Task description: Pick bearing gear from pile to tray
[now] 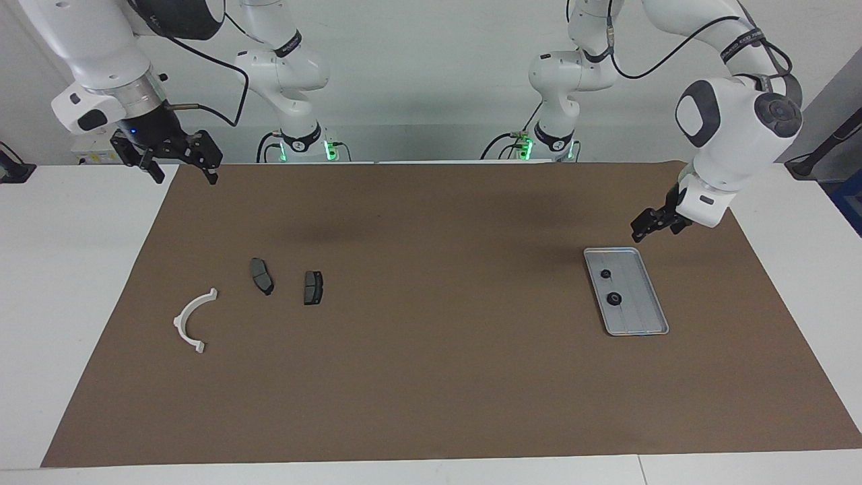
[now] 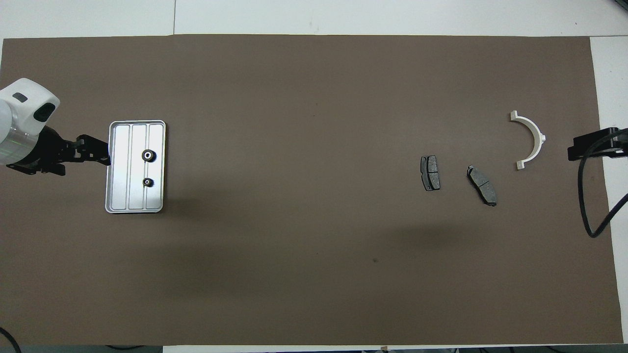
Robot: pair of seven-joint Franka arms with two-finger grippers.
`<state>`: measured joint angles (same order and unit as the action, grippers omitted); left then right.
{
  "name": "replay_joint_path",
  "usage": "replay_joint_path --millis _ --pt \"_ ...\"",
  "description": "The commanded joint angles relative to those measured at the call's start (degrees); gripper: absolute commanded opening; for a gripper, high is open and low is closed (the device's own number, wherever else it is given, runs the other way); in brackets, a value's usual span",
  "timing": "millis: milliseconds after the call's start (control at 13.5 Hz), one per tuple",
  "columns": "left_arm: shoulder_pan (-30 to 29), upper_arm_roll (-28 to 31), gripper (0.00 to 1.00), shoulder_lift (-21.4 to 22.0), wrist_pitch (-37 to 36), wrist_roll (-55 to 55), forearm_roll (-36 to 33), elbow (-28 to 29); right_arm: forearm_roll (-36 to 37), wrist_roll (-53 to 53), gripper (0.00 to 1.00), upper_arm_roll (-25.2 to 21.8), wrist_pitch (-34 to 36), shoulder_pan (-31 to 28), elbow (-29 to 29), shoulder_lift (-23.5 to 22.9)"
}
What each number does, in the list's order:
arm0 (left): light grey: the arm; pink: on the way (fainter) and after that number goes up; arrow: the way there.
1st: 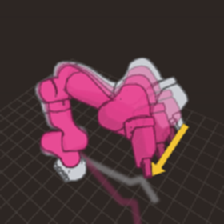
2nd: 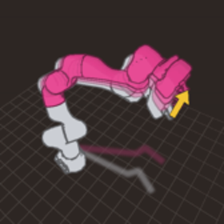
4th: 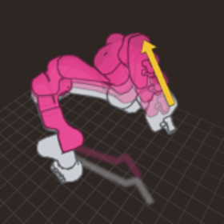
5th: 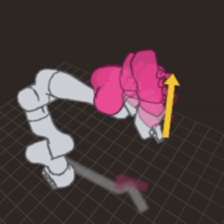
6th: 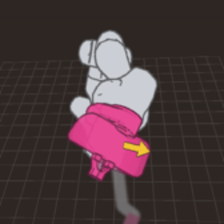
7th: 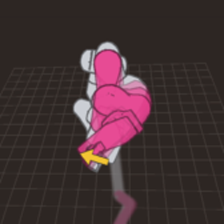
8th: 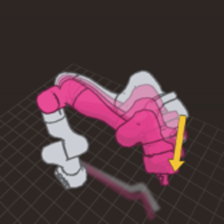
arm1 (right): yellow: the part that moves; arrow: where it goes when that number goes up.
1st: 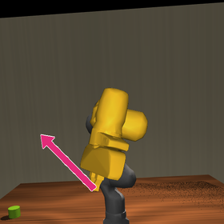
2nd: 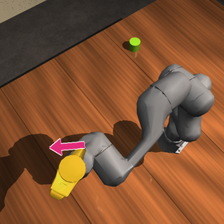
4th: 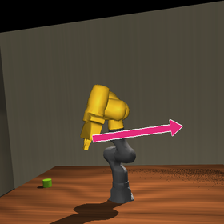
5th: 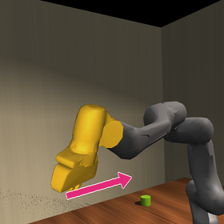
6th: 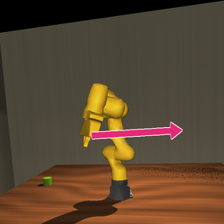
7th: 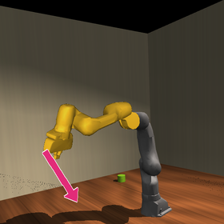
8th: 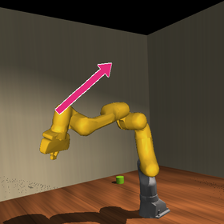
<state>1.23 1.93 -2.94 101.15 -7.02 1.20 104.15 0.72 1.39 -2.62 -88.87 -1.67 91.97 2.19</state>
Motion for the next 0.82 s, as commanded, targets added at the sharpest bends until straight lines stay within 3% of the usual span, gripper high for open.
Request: replay_joint_path --millis 0,297,742 --pt "-0.1 -0.2 1.0 3.5 -4.1 0.3 0.0 -0.4 -0.1 0.5 1.0 -0.1 0.9 0.0 1.0 1.2" --pt "1.2 0.1 1.0 5.9 -8.4 0.0 0.0 -0.2 0.0 0.5 1.0 -0.1 1.7 -0.3 0.8 1.1" --pt "1.9 0.5 1.0 5.5 -5.3 0.5 0.0 -0.2 -0.1 0.6 1.0 -0.4 1.8 -0.8 0.2 1.1"
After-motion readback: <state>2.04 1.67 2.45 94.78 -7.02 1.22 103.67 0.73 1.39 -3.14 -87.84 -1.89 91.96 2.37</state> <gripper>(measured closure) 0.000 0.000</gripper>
